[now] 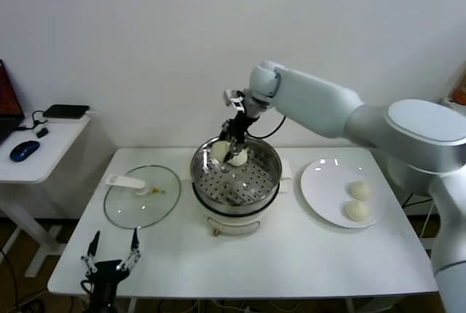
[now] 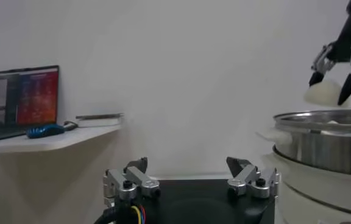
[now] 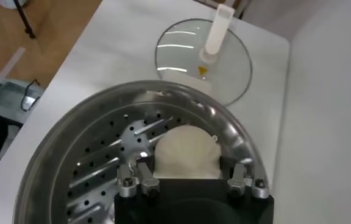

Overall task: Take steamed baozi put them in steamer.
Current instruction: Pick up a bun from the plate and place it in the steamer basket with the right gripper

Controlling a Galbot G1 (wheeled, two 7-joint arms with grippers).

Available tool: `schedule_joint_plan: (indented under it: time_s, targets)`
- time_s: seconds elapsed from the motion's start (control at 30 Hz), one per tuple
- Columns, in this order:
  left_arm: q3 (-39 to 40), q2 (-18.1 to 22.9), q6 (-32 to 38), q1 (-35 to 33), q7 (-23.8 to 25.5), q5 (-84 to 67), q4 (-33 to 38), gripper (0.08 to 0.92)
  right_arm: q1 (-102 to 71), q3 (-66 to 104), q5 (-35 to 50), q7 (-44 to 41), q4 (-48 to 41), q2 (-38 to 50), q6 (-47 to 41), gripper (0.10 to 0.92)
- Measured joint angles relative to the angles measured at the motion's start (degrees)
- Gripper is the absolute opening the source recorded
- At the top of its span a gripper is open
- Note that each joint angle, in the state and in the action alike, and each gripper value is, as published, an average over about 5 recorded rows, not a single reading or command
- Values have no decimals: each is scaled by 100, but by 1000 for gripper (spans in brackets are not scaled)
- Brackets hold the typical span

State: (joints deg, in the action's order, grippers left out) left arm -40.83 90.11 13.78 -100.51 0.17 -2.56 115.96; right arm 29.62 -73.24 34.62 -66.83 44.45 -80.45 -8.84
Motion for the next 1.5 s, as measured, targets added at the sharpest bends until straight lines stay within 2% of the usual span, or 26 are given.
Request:
schedule_joint_plan:
  time_s: [1.0, 1.27, 1.5]
  targets:
    - [-6, -52, 49, -57, -5, 31, -33, 823, -643, 170, -431, 77, -433, -477, 145, 717]
    - [-4, -50, 51, -56, -5, 35, -34, 823, -669, 184, -464, 96, -406, -478, 176, 814]
    - [-2, -47, 52, -62, -6, 37, -36, 823, -528, 141, -404, 13, -264, -359, 244, 823]
